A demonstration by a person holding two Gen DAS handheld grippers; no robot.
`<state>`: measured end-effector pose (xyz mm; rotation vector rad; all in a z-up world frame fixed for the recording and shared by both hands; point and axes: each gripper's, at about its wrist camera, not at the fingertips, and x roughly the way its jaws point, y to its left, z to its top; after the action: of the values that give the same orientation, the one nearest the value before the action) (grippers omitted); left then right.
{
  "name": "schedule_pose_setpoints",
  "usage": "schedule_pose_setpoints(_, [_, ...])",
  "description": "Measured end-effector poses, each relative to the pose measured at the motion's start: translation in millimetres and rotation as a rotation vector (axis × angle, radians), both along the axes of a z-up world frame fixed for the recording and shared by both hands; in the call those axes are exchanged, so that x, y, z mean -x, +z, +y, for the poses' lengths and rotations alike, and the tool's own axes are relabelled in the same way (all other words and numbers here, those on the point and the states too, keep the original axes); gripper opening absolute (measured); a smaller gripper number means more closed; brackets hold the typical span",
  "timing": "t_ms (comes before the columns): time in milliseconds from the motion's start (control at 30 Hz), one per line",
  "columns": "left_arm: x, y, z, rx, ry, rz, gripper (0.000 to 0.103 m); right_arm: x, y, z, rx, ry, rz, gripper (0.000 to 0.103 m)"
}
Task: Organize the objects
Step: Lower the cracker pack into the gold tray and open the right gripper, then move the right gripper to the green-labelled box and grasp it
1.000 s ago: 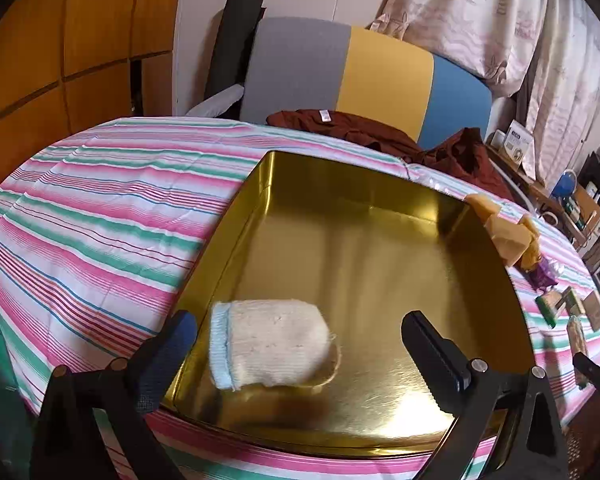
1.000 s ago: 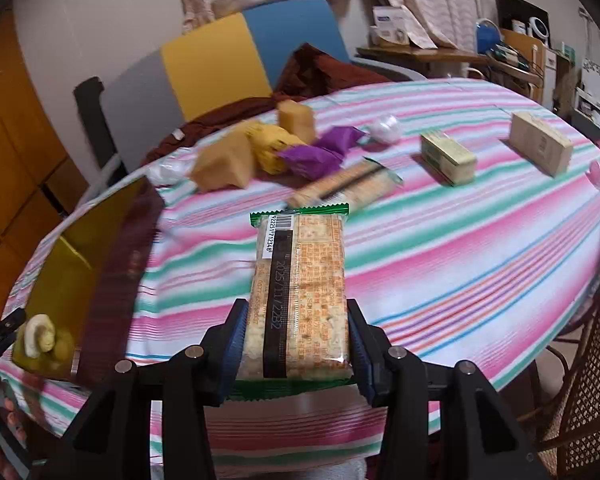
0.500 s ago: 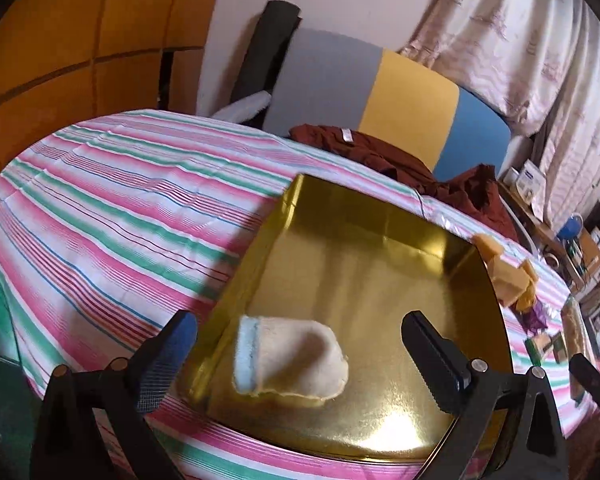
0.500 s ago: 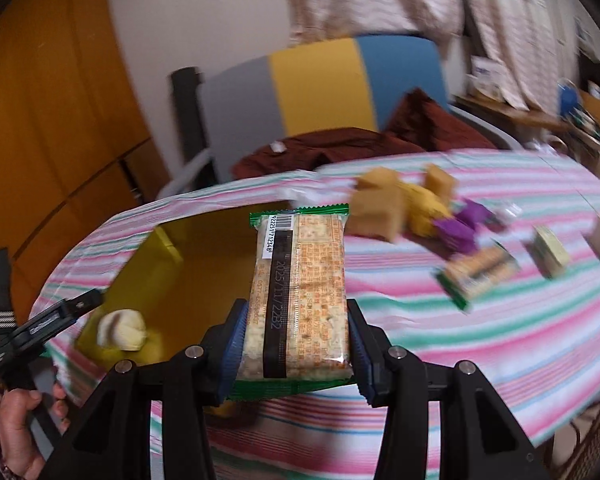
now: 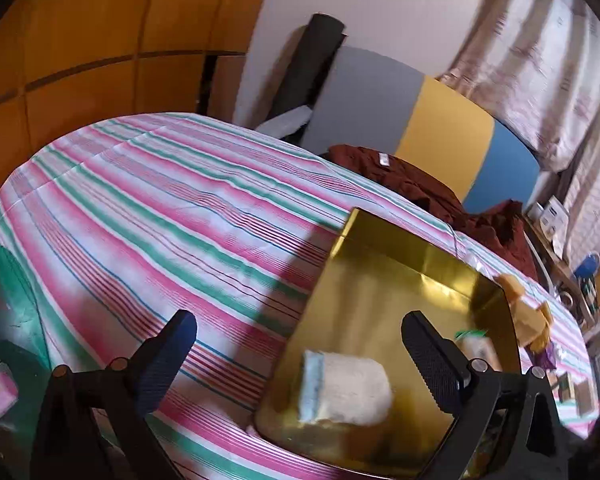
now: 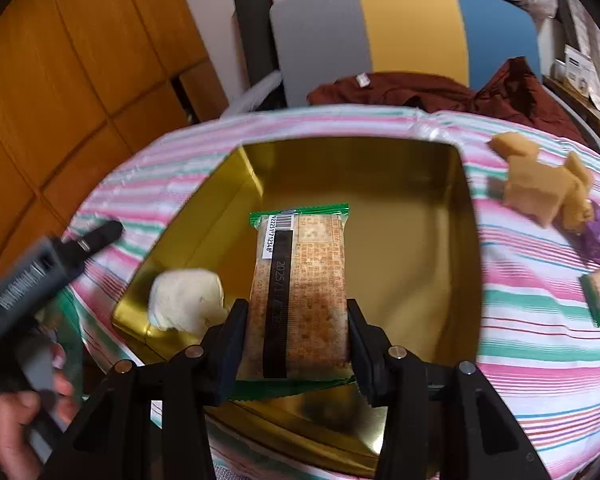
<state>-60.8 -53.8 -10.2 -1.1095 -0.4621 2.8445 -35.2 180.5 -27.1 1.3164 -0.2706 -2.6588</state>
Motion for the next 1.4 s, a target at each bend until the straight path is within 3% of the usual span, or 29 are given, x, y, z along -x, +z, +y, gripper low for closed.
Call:
schedule_pose_setpoints(167, [3, -2, -18, -0.037, 0.053, -0.010, 0.103, 22, -19, -19, -0.020, 0.005, -0.069, 0.047])
schedule_pose_setpoints(400, [2, 0, -19, -0.050, 0.062, -0.009, 0.103, 46, -26, -37, 0.038, 0.008, -0.158, 0.048])
schedule_pose_setpoints(767, [2, -5, -6, -0.063, 0.021, -0.024, 0.103, 12, 9, -32, 0.022, 0.047, -0.001, 0.049])
schedule_pose_setpoints(1100, [-5, -3, 24, -0.066, -0.093, -0.015, 0.103, -43, 52, 30, -0.136, -0.063, 0.214, 0.049])
schedule_pose_setpoints(1267, [-10, -7, 42, -0.088, -0.168, -0.030, 0.103, -56, 50, 82, -0.146, -0.210, 0.218, 0.049])
schedule_pose_setpoints(1400, [-15, -8, 59, -0.084, -0.225, -0.032, 0.103, -68, 31, 131, -0.140, -0.333, 0.153, 0.049])
